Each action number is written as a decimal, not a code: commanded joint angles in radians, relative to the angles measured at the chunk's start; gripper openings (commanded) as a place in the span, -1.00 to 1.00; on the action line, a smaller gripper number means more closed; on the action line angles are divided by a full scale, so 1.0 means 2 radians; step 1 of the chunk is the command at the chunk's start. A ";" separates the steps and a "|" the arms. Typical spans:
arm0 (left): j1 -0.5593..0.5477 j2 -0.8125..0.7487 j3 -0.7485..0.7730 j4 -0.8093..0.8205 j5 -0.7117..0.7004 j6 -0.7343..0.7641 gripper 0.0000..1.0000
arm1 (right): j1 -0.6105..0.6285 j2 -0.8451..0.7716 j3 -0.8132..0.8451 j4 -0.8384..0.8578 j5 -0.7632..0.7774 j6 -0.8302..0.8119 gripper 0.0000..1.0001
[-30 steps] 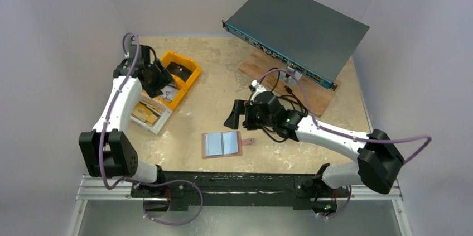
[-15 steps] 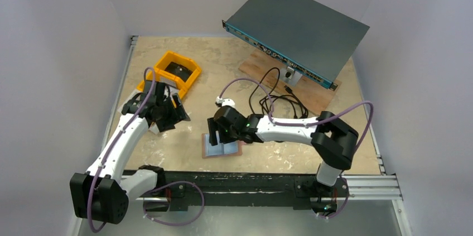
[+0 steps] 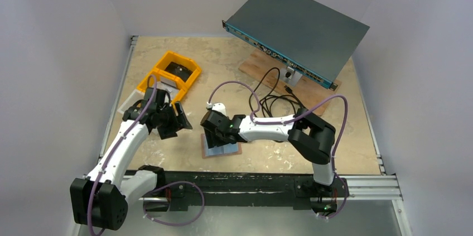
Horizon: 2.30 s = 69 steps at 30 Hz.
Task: Take the credit cards out of the card holder
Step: Remove the credit card from the card holder.
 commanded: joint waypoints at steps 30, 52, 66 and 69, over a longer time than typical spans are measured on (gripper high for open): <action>-0.128 0.125 -0.047 0.155 0.070 -0.067 -0.35 | -0.041 0.004 -0.113 0.097 -0.094 0.029 -1.00; -0.146 0.178 -0.052 0.196 0.066 -0.072 -1.00 | -0.050 -0.069 -0.115 0.116 -0.104 0.017 -0.47; -0.159 0.141 -0.021 0.189 0.103 -0.063 -0.72 | -0.061 -0.161 -0.113 0.059 -0.050 0.013 -0.02; -0.171 0.155 -0.007 0.199 0.113 -0.069 -0.68 | -0.065 -0.182 -0.118 0.048 -0.034 0.014 -0.01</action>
